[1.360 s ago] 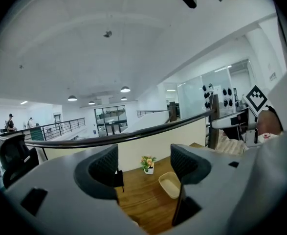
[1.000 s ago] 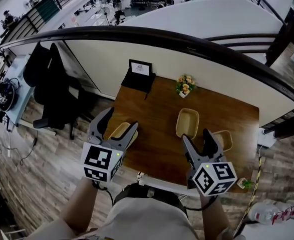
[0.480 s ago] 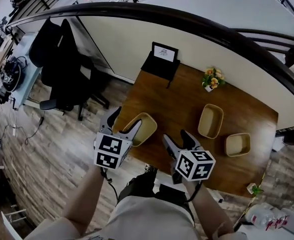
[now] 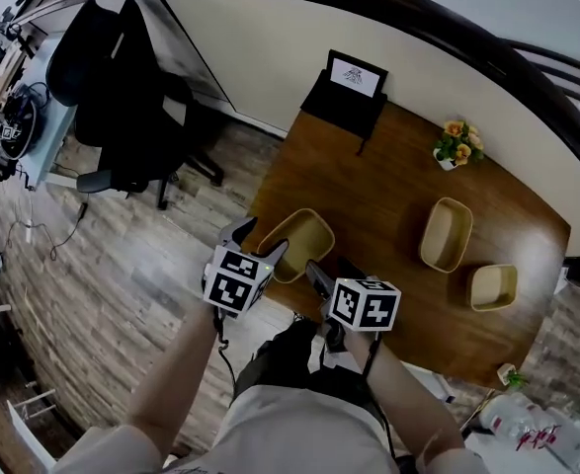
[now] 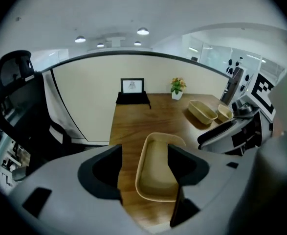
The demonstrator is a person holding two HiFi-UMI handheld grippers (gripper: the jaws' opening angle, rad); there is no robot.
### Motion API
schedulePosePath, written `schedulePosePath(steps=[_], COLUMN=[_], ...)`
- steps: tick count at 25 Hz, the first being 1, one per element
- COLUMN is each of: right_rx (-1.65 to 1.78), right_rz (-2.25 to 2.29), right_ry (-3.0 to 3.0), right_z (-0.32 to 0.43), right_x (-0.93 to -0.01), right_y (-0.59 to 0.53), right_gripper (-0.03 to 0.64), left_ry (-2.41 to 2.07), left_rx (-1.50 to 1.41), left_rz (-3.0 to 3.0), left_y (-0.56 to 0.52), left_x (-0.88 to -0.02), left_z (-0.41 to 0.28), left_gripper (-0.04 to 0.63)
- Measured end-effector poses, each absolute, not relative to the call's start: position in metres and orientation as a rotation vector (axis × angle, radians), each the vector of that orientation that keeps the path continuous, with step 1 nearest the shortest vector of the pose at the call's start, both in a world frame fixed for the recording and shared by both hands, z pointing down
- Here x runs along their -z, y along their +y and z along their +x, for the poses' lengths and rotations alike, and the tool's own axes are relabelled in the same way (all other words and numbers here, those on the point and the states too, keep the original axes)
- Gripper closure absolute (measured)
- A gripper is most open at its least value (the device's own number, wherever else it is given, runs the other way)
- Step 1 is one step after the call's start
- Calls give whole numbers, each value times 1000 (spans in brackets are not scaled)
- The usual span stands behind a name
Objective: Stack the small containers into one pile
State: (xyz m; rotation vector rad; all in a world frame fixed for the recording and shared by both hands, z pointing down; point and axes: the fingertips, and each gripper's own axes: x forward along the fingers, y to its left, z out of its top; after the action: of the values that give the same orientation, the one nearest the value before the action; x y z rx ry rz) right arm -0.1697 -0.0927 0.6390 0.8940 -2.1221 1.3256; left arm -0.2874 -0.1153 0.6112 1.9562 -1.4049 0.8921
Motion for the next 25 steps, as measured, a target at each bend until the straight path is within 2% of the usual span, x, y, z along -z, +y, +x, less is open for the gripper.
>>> schedulePosePath(steps=[9, 12, 15, 18, 21, 25], right_rx=[-1527, -1544, -1519, -1515, -1513, -1466], right_rz=[925, 901, 895, 888, 877, 903], right_ry=[-1940, -1923, -1917, -1909, -1912, -1929], right_z=[-187, -193, -193, -194, -194, -184], right_x=[-694, -702, -709, -712, -710, -703], right_y=[-89, -87, -89, -89, -91, -99], right_gripper=[333, 366, 432, 469, 506, 528], left_ry=[-1256, -1233, -1227, -1202, -1207, -1195], left_rx=[-989, -998, -961, -953, -948, -931], left_rz=[1865, 1847, 1814, 1799, 1796, 1836], left_y=[-105, -102, -102, -97, -97, -99], left_x=[-680, -692, -700, -705, -705, -691], left_z=[-299, -300, -299, -297, -297, -286], left_gripper=[333, 364, 385, 433, 568, 569])
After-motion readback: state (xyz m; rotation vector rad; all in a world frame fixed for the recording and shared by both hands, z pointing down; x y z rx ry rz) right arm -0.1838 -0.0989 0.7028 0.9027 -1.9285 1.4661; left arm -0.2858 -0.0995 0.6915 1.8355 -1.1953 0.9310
